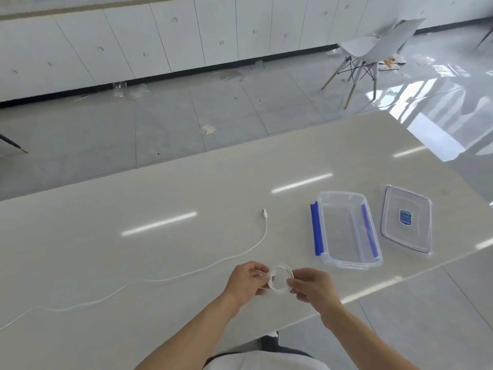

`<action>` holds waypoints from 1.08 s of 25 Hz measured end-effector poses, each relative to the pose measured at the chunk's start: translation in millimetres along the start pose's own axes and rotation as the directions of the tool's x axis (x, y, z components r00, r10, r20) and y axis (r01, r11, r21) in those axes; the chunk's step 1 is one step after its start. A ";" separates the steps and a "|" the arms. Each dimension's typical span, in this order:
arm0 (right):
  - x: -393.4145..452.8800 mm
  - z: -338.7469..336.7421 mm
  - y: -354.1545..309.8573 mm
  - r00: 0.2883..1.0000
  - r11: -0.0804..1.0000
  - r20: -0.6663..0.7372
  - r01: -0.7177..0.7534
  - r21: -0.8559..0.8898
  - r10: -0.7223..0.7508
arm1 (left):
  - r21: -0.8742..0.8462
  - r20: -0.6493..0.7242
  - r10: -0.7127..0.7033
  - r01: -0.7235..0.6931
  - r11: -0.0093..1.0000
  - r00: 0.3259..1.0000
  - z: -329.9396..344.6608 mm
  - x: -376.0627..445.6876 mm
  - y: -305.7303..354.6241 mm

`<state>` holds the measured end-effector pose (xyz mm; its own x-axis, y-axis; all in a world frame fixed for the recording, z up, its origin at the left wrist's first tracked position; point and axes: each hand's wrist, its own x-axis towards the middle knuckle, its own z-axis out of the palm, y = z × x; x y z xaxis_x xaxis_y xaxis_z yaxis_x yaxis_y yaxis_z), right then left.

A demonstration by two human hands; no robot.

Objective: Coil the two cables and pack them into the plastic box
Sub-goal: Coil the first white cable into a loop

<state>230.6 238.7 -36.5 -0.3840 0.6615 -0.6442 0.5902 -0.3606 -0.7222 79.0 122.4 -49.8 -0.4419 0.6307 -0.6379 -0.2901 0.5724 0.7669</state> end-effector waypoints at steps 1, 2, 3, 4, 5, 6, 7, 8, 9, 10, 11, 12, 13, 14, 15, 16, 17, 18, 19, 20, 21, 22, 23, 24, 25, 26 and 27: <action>7.6 -2.1 5.3 1.000 0.999 -0.023 0.011 -0.047 -0.012 | 0.023 -0.026 -0.010 0.010 1.000 1.000 7.9 8.1 -1.3; 14.2 -2.8 8.9 0.999 0.995 -0.043 0.024 -0.096 -0.028 | 0.052 -0.055 -0.016 0.019 0.998 0.998 14.3 15.1 -2.7; 19.9 -2.6 11.0 0.997 0.990 -0.059 0.035 -0.137 -0.043 | 0.086 -0.087 -0.020 0.027 0.996 0.996 19.7 20.6 -4.2; 25.4 -2.9 12.9 0.996 0.984 -0.066 0.045 -0.171 -0.057 | 0.122 -0.123 -0.023 0.038 0.992 0.992 25.2 24.9 -5.7; 29.7 -3.1 14.4 0.995 0.977 -0.068 0.052 -0.205 -0.067 | 0.157 -0.157 -0.021 0.046 0.987 0.987 29.8 27.9 -7.1; 33.5 -3.3 15.5 0.995 0.970 -0.070 0.056 -0.237 -0.074 | 0.198 -0.186 -0.010 0.047 0.979 0.983 33.8 30.6 -8.1; 36.6 -3.1 16.4 0.994 0.961 -0.071 0.058 -0.271 -0.080 | 0.249 -0.209 0.011 0.042 0.968 0.978 36.5 32.3 -9.1; 39.5 -2.6 16.9 0.994 0.949 -0.073 0.060 -0.310 -0.087 | 0.305 -0.224 0.037 0.034 0.952 0.974 38.2 33.3 -9.6; 42.2 -1.9 16.9 0.992 0.932 -0.078 0.068 -0.355 -0.102 | 0.355 -0.230 0.063 0.023 0.935 0.971 39.3 34.9 -9.9; 42.4 -1.1 16.7 0.989 0.914 -0.084 0.080 -0.399 -0.124 | 0.400 -0.228 0.089 0.010 0.916 0.970 39.9 35.5 -10.7; 41.8 -0.8 16.0 0.986 0.899 -0.089 0.093 -0.427 -0.144 | 0.450 -0.222 0.113 -0.001 0.893 0.968 39.9 35.4 -11.9; 42.2 -1.6 15.4 0.983 0.892 -0.090 0.104 -0.439 -0.159 | 0.503 -0.219 0.138 -0.009 0.864 0.966 40.1 36.0 -12.8; 42.7 -2.5 15.1 0.982 0.891 -0.085 0.116 -0.440 -0.170 | 0.550 -0.214 0.163 -0.019 0.835 0.963 39.8 36.3 -13.8; 43.2 -4.1 15.4 0.982 0.892 -0.076 0.126 -0.434 -0.175 | 0.576 -0.207 0.182 -0.031 0.817 0.961 39.1 36.7 -15.0; 43.2 -6.2 16.2 0.982 0.894 -0.063 0.135 -0.426 -0.178 | 0.580 -0.197 0.193 -0.045 0.813 0.961 38.4 37.2 -16.6; 43.5 -8.8 17.3 0.982 0.896 -0.048 0.147 -0.419 -0.183 | 0.575 -0.186 0.198 -0.057 0.816 0.962 37.6 38.0 -18.5; 43.6 -11.2 18.2 0.981 0.897 -0.036 0.159 -0.413 -0.190 | 0.572 -0.174 0.202 -0.068 0.817 0.964 36.9 38.4 -20.1; 43.5 -13.3 19.2 0.980 0.895 -0.025 0.170 -0.412 -0.198 | 0.575 -0.164 0.207 -0.077 0.814 0.964 36.5 38.4 -21.8; 43.3 -14.8 19.9 0.979 0.892 -0.012 0.182 -0.414 -0.206 | 0.578 -0.157 0.214 -0.086 0.811 0.964 36.1 38.5 -23.6; 42.9 -15.6 20.3 0.977 0.888 -0.002 0.191 -0.418 -0.211 | 0.579 -0.152 0.220 -0.093 0.810 0.964 35.5 38.4 -25.3; 43.0 -15.8 20.4 0.977 0.887 0.003 0.196 -0.418 -0.214 | 0.578 -0.145 0.225 -0.101 0.809 0.964 34.8 38.2 -26.4; 43.0 -15.9 20.9 0.977 0.887 0.006 0.197 -0.418 -0.215 | 0.579 -0.135 0.228 -0.110 0.808 0.964 34.0 37.3 -26.5; 43.5 -16.0 21.3 0.976 0.884 0.007 0.201 -0.423 -0.219 | 0.580 -0.122 0.233 -0.121 0.806 0.965 32.9 36.7 -26.0; 44.4 -16.4 21.6 0.974 0.878 0.006 0.207 -0.432 -0.226 | 0.580 -0.105 0.237 -0.134 0.803 0.966 31.2 36.6 -25.6; 44.8 -16.6 21.9 0.971 0.871 0.006 0.216 -0.442 -0.238 | 0.575 -0.086 0.238 -0.147 0.805 0.967 29.5 36.1 -25.7; 45.0 -16.3 21.6 0.967 0.863 0.005 0.229 -0.450 -0.254 | 0.563 -0.069 0.236 -0.158 0.811 0.969 26.2 34.5 -25.6; 45.6 -15.5 20.6 0.960 0.856 0.000 0.248 -0.454 -0.279 | 0.547 -0.051 0.234 -0.169 0.820 0.971 22.2 32.7 -25.0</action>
<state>236.2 271.6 -76.8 -0.5335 0.7356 -0.4175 0.7321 0.1544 -0.6634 90.7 140.3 -91.3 -0.5401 0.7196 -0.4365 0.3007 0.6494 0.6984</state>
